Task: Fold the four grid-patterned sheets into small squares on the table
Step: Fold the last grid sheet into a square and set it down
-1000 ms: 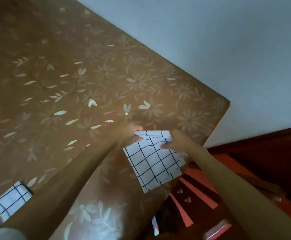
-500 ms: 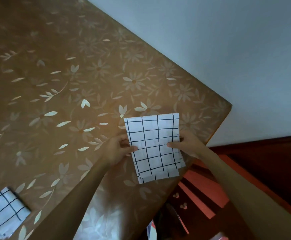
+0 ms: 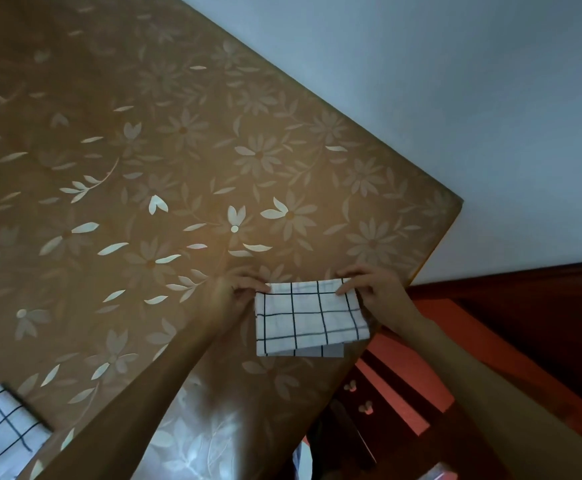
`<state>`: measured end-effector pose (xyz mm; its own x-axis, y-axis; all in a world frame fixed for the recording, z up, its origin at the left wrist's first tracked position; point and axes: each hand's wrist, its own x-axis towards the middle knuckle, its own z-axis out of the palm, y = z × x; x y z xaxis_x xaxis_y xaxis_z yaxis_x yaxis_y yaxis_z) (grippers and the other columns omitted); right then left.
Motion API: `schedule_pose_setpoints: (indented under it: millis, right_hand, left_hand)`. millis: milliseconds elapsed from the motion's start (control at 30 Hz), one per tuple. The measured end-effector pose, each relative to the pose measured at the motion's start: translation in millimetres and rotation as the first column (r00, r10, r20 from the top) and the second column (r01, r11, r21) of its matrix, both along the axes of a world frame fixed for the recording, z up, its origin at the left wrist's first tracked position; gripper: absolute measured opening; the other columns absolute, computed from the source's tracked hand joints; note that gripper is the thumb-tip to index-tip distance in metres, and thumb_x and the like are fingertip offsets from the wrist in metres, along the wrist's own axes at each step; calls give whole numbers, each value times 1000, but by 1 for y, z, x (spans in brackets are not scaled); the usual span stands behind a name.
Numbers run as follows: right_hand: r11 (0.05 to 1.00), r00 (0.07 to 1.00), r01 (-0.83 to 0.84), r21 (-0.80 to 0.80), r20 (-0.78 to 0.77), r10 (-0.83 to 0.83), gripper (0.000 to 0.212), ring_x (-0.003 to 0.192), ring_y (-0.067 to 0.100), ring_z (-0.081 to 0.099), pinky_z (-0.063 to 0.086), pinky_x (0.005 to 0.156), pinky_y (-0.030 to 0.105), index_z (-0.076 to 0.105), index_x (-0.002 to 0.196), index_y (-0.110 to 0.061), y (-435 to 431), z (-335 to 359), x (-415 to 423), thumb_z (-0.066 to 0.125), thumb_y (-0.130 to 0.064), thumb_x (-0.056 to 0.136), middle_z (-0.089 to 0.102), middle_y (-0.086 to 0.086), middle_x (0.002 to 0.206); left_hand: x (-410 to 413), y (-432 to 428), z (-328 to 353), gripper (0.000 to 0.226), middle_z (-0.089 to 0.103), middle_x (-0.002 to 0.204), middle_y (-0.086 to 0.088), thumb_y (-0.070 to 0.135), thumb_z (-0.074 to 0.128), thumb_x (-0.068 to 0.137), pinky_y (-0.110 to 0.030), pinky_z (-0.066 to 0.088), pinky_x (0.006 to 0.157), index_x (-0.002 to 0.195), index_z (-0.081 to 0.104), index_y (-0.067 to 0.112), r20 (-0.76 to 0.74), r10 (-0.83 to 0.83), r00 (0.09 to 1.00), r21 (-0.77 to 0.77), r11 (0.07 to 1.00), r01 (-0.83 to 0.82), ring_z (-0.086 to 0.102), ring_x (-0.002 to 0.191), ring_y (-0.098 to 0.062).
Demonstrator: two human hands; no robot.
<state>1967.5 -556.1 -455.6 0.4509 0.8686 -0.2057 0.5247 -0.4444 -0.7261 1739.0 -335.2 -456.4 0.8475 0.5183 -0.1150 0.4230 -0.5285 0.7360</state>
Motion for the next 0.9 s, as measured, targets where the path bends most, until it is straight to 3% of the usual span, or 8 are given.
schedule_pose_setpoints:
  millis: [67,167,300,400,533,667,733,900]
  right_hand:
    - [1000,997,-10,8,70,9,39,109,18,62,52,94,27,80,85,-13,0,1,-3,57,18,80,67,6,119]
    - [997,976,-53,55,216,40,32,114,21,59,52,96,43,78,95,-12,-2,9,-13,52,2,82,65,8,122]
    - [990,908,-138,1,400,126,41,132,26,49,39,109,45,62,130,-13,-2,11,-41,46,-19,92,51,9,145]
    - [946,816,-250,-205,482,320,56,150,25,24,18,121,42,34,152,-13,1,-5,-69,36,-36,101,25,10,162]
    - [895,783,-289,-338,454,425,64,154,25,3,5,121,44,13,157,-8,-3,-27,-83,27,-43,106,4,11,166]
    - [872,782,-299,-389,423,457,67,153,22,-7,-1,122,44,4,158,-9,-2,-25,-82,20,-48,106,-3,9,166]
    - [872,788,-281,-400,422,448,72,153,20,-11,-3,122,45,2,158,-10,-3,-23,-78,18,-55,104,-6,9,166]
    - [889,827,-131,-438,447,342,84,152,19,-16,1,123,48,-5,158,-11,-25,-16,-50,13,-68,99,-13,8,166]
  left_hand:
    - [0,-3,1,26,71,106,17,12,63,83,-35,58,71,91,80,31,20,-59,998,111,992,56,66,94,-8]
    - [1,-5,-2,27,72,109,7,6,69,83,-24,50,71,95,80,28,-26,-89,996,206,974,92,66,97,-14]
    - [-3,-1,-11,25,69,118,4,8,76,81,-37,57,78,98,79,27,-65,-153,986,255,953,165,64,108,-22]
    - [-7,4,-15,24,66,122,3,12,76,82,-39,57,80,101,79,27,-77,-241,968,299,920,252,64,108,-23]
    - [-2,-4,7,30,66,125,3,28,54,86,-45,56,89,105,77,25,-139,-277,951,380,872,309,62,113,-22]
    - [17,-31,-7,34,61,131,-13,30,55,94,-51,56,86,125,61,18,-202,-325,924,441,812,382,61,115,-36]
    - [19,-32,-20,35,57,130,-19,37,45,98,-54,56,81,124,56,17,-242,-347,906,447,789,422,60,112,-40]
    - [9,-31,-20,44,59,133,-22,39,40,98,-48,58,81,126,63,14,-290,-364,885,559,686,466,63,107,-39]
